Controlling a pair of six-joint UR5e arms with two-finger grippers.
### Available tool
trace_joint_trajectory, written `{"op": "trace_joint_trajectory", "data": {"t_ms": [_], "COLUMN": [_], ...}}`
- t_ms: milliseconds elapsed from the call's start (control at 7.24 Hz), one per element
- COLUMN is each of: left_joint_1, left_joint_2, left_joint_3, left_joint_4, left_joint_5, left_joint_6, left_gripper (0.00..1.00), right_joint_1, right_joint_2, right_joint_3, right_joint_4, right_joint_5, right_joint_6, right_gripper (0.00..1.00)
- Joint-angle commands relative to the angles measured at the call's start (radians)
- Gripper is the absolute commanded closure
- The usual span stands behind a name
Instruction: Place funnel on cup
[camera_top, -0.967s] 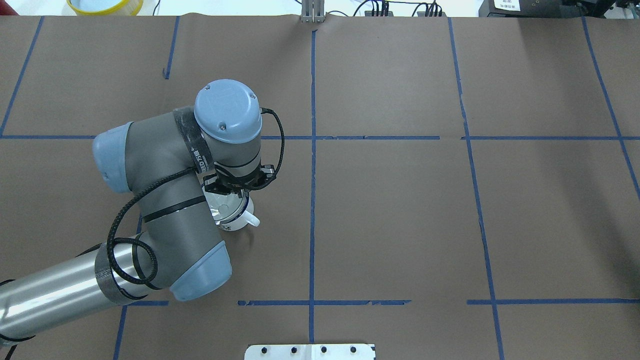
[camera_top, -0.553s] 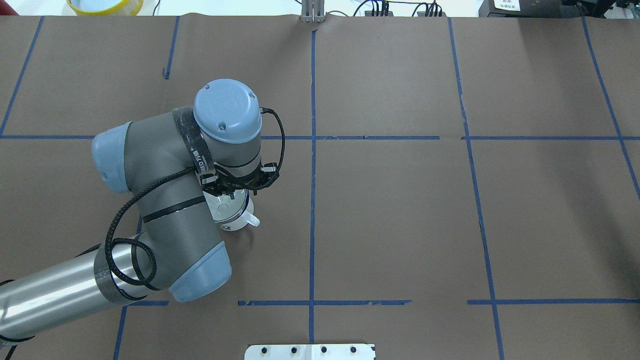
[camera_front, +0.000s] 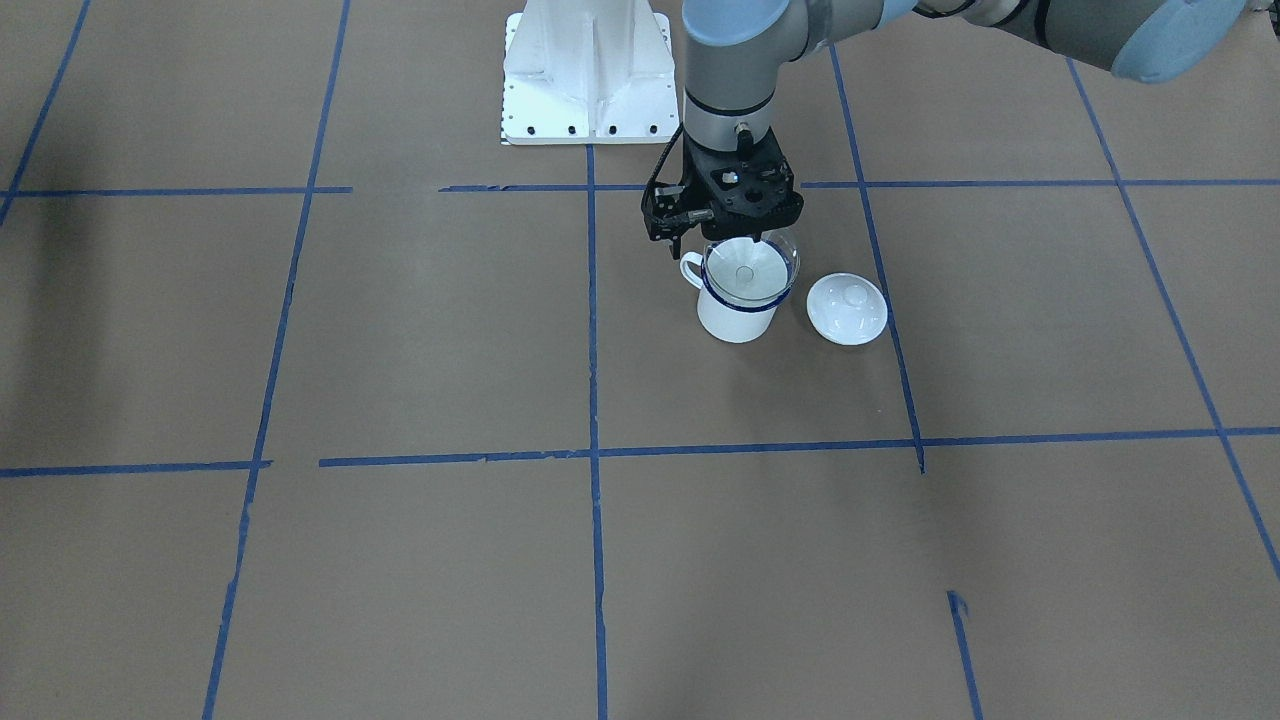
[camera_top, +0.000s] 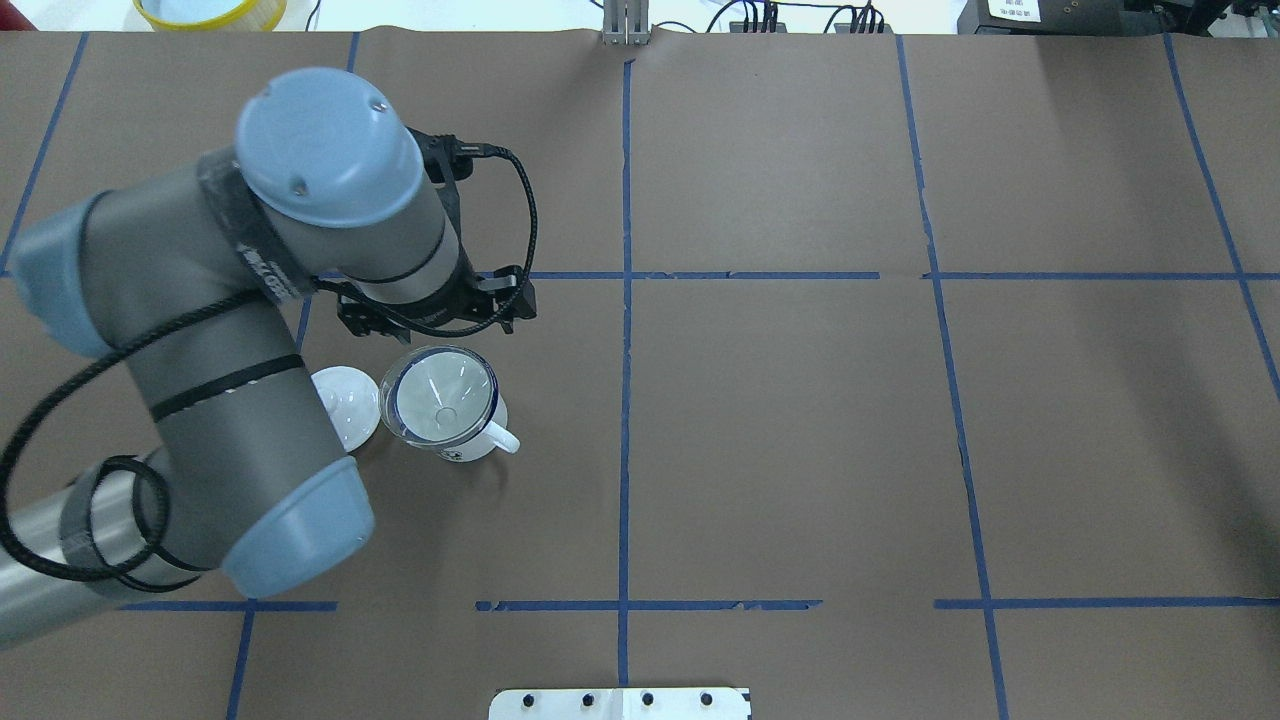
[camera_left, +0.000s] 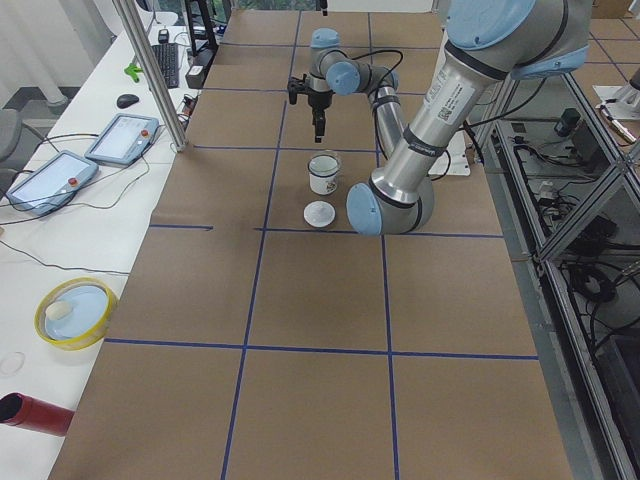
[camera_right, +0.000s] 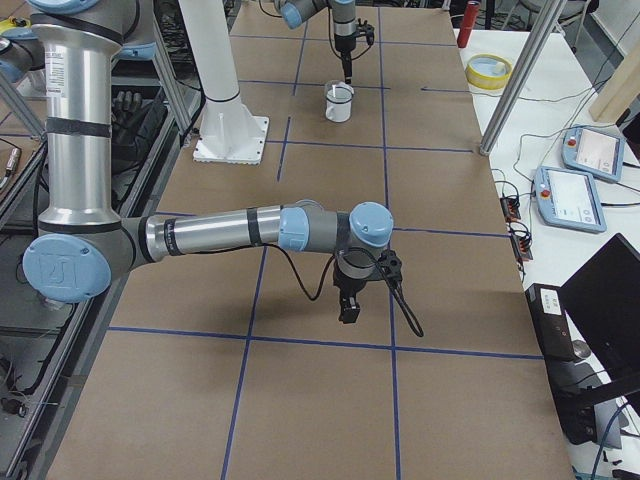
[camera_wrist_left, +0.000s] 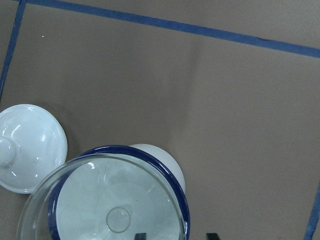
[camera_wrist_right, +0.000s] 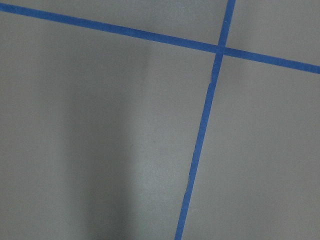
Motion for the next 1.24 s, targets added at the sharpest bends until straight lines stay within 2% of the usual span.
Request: {"op": "trace_joint_trajectory", "data": {"t_ms": [0, 276, 553, 691, 967, 1106], "left_joint_1": [-0.188, -0.449, -0.693, -0.777, -0.854, -0.878], "left_joint_2": [0.107, 0.251, 0.373, 0.426, 0.567, 0.665], "left_joint_3": [-0.072, -0.059, 0.059, 0.105, 0.162, 0.17], "left_joint_4": [-0.005, -0.005, -0.004, -0.004, -0.036, -0.151], "left_joint_5": [-0.084, -0.25, -0.327, -0.344, -0.342, -0.345], "left_joint_6": [0.359, 0.791, 1.172, 1.249, 1.305, 1.384], "left_gripper": [0.0, 0.0, 0.0, 0.0, 0.0, 0.0], "right_joint_1": [0.0, 0.0, 0.0, 0.0, 0.0, 0.0], "right_joint_2": [0.0, 0.0, 0.0, 0.0, 0.0, 0.0], "right_joint_3": [0.0, 0.0, 0.0, 0.0, -0.001, 0.0], "right_joint_4": [0.0, 0.0, 0.0, 0.0, 0.0, 0.0], "right_joint_5": [0.0, 0.0, 0.0, 0.0, 0.0, 0.0], "right_joint_6": [0.0, 0.0, 0.0, 0.0, 0.0, 0.0], "right_gripper": [0.0, 0.0, 0.0, 0.0, 0.0, 0.0]}}
